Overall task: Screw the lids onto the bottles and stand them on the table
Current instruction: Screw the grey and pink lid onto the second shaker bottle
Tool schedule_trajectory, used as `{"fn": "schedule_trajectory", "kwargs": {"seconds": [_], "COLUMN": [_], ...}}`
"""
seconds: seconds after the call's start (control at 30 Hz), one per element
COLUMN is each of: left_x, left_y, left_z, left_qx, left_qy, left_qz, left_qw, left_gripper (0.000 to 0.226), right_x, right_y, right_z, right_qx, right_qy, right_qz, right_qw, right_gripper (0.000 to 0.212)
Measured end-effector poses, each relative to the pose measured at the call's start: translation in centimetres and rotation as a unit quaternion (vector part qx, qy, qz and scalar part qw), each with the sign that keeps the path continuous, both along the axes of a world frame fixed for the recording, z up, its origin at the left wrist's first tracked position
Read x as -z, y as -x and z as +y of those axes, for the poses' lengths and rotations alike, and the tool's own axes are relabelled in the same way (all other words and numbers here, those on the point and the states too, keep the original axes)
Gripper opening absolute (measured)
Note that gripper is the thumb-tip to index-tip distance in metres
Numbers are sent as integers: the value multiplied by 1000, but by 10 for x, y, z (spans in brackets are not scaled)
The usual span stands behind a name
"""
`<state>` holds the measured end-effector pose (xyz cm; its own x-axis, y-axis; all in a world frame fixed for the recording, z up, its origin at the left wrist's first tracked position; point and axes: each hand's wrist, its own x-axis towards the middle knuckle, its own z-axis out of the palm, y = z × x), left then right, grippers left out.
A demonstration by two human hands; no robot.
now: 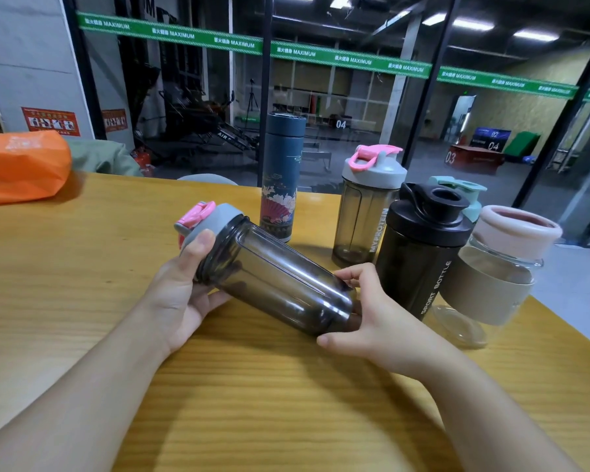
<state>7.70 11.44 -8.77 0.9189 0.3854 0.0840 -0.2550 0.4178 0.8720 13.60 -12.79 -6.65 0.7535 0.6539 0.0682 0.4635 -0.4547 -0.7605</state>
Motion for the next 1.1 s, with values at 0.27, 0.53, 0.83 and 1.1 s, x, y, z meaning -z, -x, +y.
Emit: {"fn": "schedule_trajectory", "kwargs": {"seconds": [0.27,0.53,0.83,1.1], "left_x": [-2,-4,-3,-4], "left_y": [2,3,1,2], "left_z": [1,2,1,0], "left_qx": [7,19,0,-9], "left_qy": [14,9,6,13], "left_qz": [8,-1,1,-5], "left_qw": [1000,1000,1000,1000], "left_gripper": [118,115,116,113], "right_x": [0,6,6,3], "right_y": [-5,-9,-5,-2], "right_z": [-4,2,1,0], "right_qx": [-1,-18,-2,10], "right_qy": [-71,-160,-175,-135], "right_qz": [50,172,121,59], "right_qw": [996,972,977,989], "right_gripper": [51,57,43,53]}}
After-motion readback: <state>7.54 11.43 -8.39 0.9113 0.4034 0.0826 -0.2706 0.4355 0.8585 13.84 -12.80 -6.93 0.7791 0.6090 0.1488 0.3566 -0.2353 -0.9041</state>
